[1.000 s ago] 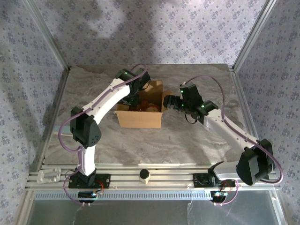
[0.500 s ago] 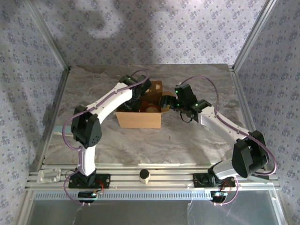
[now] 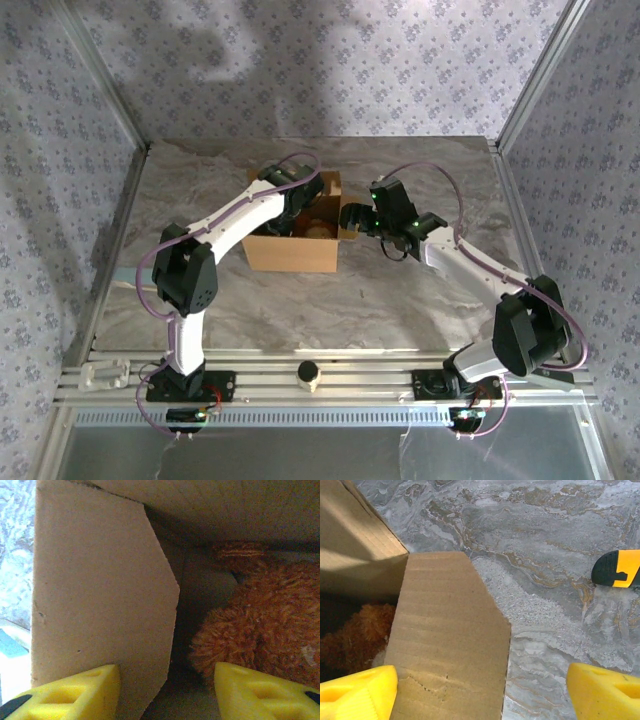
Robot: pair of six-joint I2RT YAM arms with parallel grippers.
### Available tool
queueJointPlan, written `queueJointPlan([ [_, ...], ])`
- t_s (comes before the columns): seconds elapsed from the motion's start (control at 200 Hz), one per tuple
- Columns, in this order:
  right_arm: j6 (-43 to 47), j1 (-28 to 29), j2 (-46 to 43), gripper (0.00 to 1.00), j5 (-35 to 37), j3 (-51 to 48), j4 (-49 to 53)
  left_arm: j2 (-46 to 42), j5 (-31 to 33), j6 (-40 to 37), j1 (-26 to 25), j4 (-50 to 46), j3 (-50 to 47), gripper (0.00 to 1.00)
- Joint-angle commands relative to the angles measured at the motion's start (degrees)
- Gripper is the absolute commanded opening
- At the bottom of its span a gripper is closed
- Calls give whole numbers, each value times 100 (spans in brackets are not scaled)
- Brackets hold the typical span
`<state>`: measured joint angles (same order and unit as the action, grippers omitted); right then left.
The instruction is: Unpack the express box
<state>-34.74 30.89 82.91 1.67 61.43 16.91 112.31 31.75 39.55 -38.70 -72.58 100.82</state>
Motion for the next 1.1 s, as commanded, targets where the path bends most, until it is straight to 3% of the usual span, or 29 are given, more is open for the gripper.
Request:
queueJointPlan([
  [0.0,-20,-28,113,87,218,-18,251,-161,502,22,66,-504,235,53],
  [0.62,-84,-18,202,84,224,3,309,-766,656,-105,196,-669,468,54],
  [0.91,-77,3,219,84,226,49,356,-1071,763,-188,482,-695,367,54],
  [1.094,15,13,141,86,268,229,512,-1538,505,-374,615,-129,-145,54],
])
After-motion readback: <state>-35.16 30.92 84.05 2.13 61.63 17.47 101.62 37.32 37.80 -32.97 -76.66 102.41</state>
